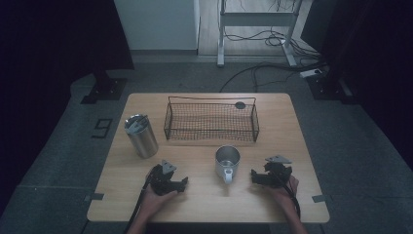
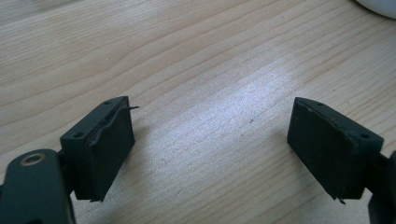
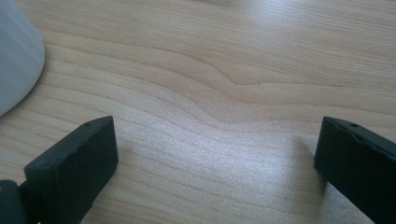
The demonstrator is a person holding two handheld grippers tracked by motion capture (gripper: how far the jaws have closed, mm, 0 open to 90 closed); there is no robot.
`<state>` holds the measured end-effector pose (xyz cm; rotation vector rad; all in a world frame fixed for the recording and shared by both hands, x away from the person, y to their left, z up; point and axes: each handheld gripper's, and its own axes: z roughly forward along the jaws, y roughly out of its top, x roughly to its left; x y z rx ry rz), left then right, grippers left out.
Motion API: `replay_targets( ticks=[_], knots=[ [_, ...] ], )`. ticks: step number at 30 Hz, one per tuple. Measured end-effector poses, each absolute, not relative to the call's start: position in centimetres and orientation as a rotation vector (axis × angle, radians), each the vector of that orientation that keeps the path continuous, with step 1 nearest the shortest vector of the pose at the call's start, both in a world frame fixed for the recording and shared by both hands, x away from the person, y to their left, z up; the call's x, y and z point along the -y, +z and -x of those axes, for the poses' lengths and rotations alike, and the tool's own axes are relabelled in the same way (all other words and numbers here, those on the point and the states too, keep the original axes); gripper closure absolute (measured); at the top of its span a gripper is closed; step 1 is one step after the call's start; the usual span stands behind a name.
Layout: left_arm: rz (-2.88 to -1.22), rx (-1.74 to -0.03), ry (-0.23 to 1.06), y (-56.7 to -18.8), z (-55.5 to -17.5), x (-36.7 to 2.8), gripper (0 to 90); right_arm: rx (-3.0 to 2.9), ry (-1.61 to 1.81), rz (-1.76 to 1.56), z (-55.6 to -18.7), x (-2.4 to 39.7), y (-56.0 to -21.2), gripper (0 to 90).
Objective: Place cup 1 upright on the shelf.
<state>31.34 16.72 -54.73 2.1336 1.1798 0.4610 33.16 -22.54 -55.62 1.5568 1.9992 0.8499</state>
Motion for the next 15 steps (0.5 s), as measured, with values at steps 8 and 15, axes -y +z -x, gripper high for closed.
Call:
replay_targets(
  ticks=[8, 15],
  knots=[
    [-2.134, -1.179, 0.461, -54.73, -31.36, -16.71, 14.6, -1.984, 0.854, -1.557, -32.89, 22.74, -55.59, 2.5],
    [-2.134, -1.181, 0.463, -54.74, -31.38, -16.69, 14.4, -1.983, 0.856, -1.555, -32.88, 22.71, -55.58, 3.2]
  ],
)
